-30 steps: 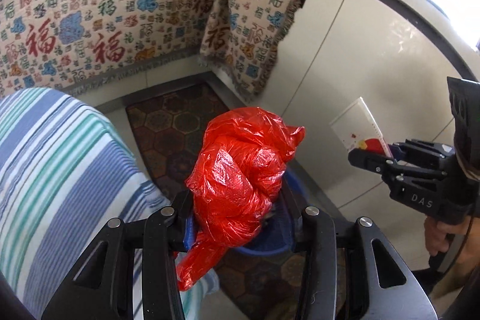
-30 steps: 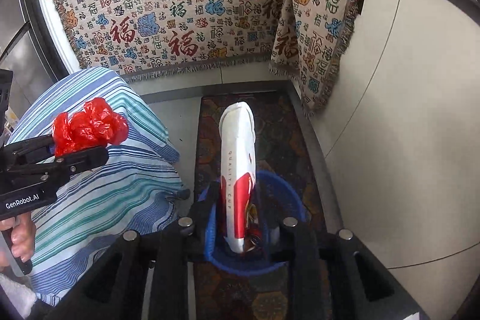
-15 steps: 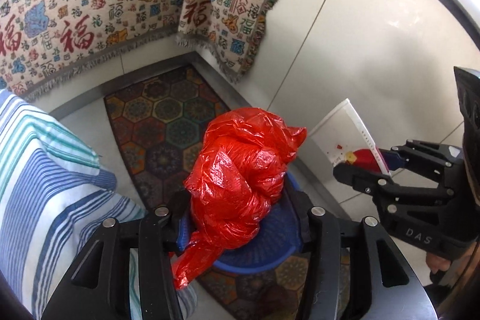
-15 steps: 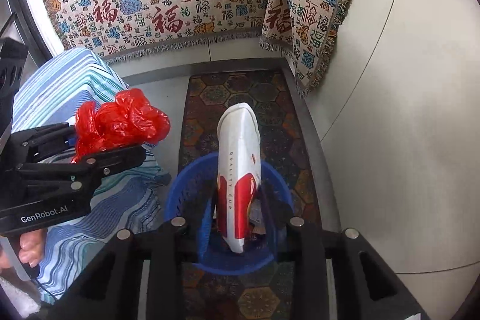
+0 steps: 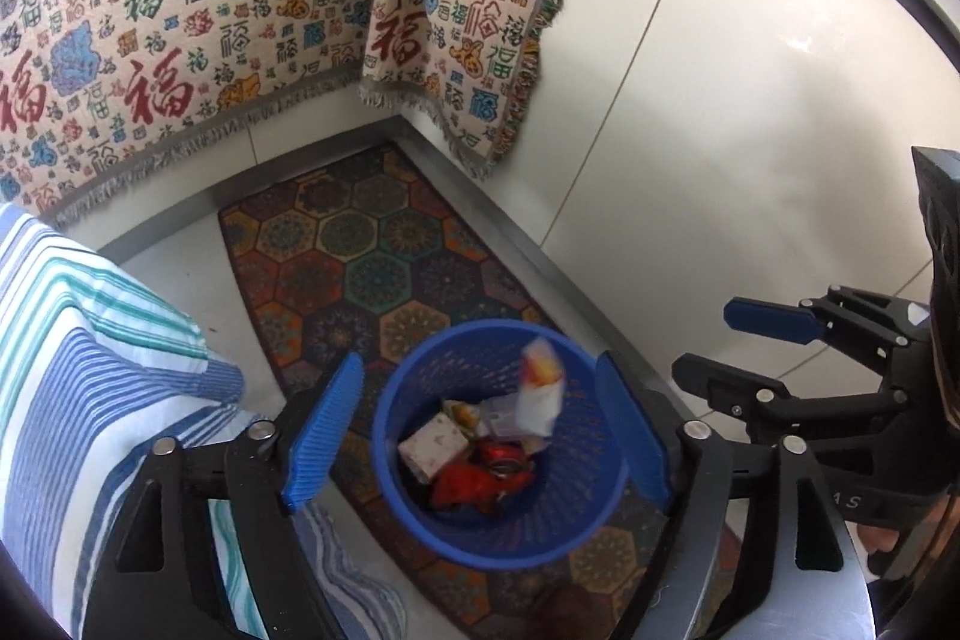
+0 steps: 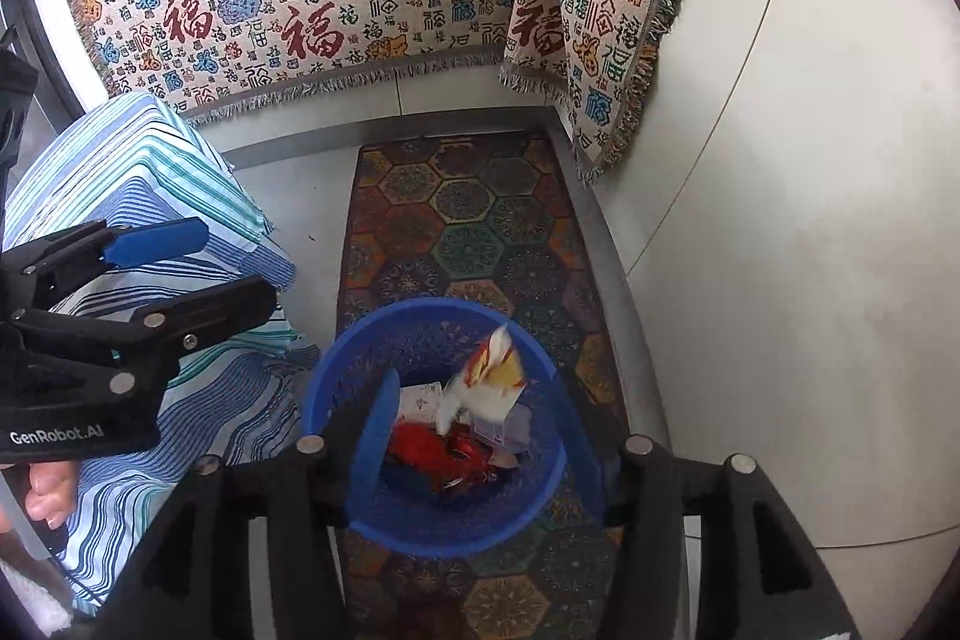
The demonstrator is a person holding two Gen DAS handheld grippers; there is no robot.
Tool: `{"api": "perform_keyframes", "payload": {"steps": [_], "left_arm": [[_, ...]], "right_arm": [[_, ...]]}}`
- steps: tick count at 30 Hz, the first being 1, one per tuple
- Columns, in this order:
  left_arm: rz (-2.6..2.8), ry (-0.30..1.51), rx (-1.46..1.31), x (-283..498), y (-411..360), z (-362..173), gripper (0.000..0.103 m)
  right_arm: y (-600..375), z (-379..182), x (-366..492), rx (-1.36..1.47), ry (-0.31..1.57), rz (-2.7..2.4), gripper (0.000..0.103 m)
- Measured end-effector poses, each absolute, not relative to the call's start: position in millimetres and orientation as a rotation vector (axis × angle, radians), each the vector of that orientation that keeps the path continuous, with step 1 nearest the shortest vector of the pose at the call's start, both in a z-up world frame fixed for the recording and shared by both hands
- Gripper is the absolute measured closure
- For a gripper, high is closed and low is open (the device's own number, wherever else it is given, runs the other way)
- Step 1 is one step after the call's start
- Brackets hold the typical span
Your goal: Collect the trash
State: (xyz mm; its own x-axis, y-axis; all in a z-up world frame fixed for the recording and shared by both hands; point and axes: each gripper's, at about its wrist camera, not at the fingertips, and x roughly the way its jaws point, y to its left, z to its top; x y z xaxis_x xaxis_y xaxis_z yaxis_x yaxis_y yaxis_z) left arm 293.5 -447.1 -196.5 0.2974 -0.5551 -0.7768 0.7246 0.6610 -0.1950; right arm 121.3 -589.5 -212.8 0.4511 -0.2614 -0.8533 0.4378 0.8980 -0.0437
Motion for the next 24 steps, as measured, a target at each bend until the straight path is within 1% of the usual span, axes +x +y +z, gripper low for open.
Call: {"api": "perform_keyframes", "payload": {"steps": [3, 5, 7, 8, 9, 10, 11, 13, 18, 19, 24], "left_arm": [[-0.855, 0.93, 0.22, 290, -445, -191, 0.017], [-0.842, 0.919, 0.231, 283, -442, -185, 0.015], [-0.836, 0.896, 0.242, 276, -437, -178, 0.011], [-0.825, 0.886, 0.251, 271, -432, -174, 0.008], [-0.811, 0.875, 0.253, 266, -427, -171, 0.003], [-0.802, 0.866, 0.249, 260, -420, -166, 0.001], [-0.802, 0.863, 0.247, 255, -413, -162, 0.001], [-0.793, 0.867, 0.24, 247, -400, -154, 0.0], [-0.706, 0.851, 0.251, 226, -375, -136, 0.0], [-0.702, 0.845, 0.251, 222, -372, -133, 0.0], [-0.683, 0.839, 0.255, 210, -358, -125, 0.0]], "right_arm": [[-589, -204, 114, 0.202, 0.996, -0.446, 0.048], [-588, -196, 106, 0.215, 0.974, -0.459, 0.042], [-586, -186, 96, 0.241, 0.949, -0.474, 0.04], [-585, -180, 90, 0.259, 0.936, -0.489, 0.035], [-584, -174, 83, 0.279, 0.919, -0.506, 0.032], [-581, -168, 76, 0.297, 0.899, -0.522, 0.024], [-576, -163, 70, 0.305, 0.884, -0.534, 0.021], [-567, -155, 58, 0.305, 0.867, -0.544, 0.02], [-547, -144, 21, 0.328, 0.819, -0.592, 0.006], [-543, -143, 14, 0.34, 0.805, -0.596, 0.0], [-521, -140, 2, 0.337, 0.786, -0.603, 0.0]]}}
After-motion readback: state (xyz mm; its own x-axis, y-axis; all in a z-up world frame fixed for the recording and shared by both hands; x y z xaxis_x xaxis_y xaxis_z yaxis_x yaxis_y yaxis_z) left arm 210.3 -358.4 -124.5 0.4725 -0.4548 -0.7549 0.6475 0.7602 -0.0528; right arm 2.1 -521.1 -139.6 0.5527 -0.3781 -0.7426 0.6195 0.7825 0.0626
